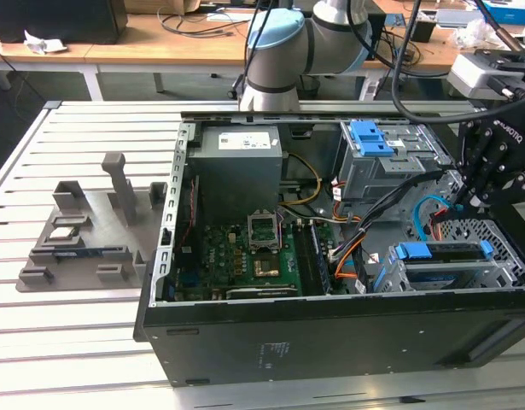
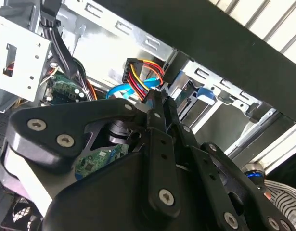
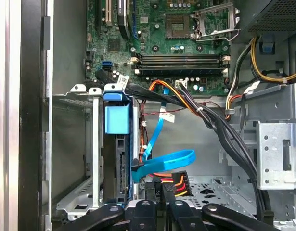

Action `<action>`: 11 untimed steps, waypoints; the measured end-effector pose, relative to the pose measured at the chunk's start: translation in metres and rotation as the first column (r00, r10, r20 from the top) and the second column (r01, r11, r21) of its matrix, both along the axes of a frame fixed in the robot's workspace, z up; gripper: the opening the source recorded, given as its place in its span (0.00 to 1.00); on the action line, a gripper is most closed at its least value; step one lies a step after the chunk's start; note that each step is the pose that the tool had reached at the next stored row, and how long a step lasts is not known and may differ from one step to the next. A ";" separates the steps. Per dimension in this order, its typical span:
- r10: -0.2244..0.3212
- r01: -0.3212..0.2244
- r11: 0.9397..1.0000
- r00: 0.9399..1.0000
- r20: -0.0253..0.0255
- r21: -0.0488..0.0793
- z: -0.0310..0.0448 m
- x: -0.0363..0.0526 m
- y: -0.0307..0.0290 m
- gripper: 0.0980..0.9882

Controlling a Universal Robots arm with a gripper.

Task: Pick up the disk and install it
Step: 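Insert the first disk wire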

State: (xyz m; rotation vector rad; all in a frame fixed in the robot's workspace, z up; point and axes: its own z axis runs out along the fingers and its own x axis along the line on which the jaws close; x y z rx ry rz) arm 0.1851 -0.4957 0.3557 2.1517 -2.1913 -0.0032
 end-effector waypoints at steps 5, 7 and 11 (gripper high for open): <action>0.002 -0.002 1.000 1.000 0.000 0.000 0.0000 -0.0014 -0.0184 0.08; 0.002 -0.002 1.000 1.000 0.000 0.000 -0.0008 -0.0018 -0.0248 0.08; 0.003 -0.003 1.000 1.000 0.000 0.000 -0.0049 -0.0023 -0.0306 0.08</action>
